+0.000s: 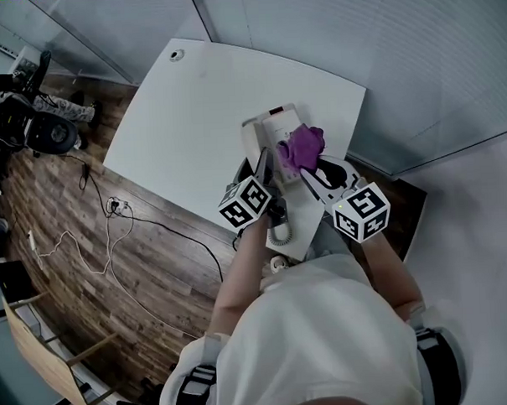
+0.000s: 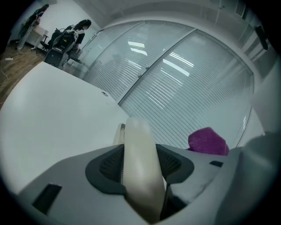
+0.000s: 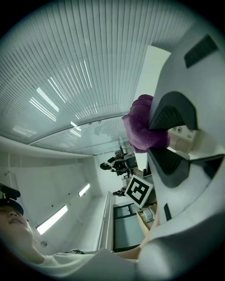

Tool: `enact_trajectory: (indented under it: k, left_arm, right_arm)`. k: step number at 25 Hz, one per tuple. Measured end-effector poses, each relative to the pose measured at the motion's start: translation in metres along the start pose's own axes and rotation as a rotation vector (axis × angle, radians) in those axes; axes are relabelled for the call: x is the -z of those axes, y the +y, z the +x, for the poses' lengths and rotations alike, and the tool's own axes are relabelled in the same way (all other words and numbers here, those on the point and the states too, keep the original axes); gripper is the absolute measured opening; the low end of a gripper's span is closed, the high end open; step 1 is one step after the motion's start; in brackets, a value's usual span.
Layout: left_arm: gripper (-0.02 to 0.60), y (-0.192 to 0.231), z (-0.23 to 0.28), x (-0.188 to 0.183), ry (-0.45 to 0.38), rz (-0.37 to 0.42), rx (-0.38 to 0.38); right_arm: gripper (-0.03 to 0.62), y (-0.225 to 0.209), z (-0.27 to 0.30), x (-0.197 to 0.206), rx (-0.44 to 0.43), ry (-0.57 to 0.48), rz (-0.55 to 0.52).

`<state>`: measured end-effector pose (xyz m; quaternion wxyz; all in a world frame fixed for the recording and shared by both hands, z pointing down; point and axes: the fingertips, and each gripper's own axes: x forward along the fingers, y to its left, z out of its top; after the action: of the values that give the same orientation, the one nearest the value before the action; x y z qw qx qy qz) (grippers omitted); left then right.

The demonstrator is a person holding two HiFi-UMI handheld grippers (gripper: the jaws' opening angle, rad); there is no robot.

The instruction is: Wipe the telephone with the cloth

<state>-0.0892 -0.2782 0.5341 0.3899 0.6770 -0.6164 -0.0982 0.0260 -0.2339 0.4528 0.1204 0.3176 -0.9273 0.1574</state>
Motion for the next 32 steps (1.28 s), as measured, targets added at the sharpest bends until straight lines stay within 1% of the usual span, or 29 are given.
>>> enact_trajectory:
  k: [4, 9, 12, 18, 23, 28, 32]
  left_arm:
    - [0.229, 0.01, 0.026, 0.0, 0.011, 0.021, -0.06]
    - [0.229, 0.017, 0.039, 0.002, 0.019, 0.046, -0.109]
    - [0.229, 0.022, 0.043, 0.003, 0.02, 0.051, -0.134]
    - [0.229, 0.021, 0.044, 0.003, 0.025, 0.094, -0.181]
    - [0.229, 0.022, 0.047, 0.004, 0.024, 0.095, -0.188]
    - [0.225, 0.019, 0.044, 0.0, 0.029, 0.074, -0.136]
    - [0.225, 0.015, 0.035, -0.004, 0.019, 0.071, -0.119]
  right_arm:
    - [0.127, -0.021, 0.018, 0.002, -0.009, 0.009, 0.014]
    - [0.127, -0.029, 0.028, 0.004, -0.019, 0.008, 0.031]
    - [0.127, -0.03, 0.033, 0.005, -0.025, 0.01, 0.035]
    - [0.127, -0.031, 0.033, 0.003, -0.032, 0.006, 0.042]
    - [0.127, -0.033, 0.034, 0.005, -0.03, -0.003, 0.057]
    - [0.127, -0.029, 0.032, 0.006, -0.022, -0.012, 0.061]
    - [0.127, -0.024, 0.028, 0.006, -0.012, -0.012, 0.05]
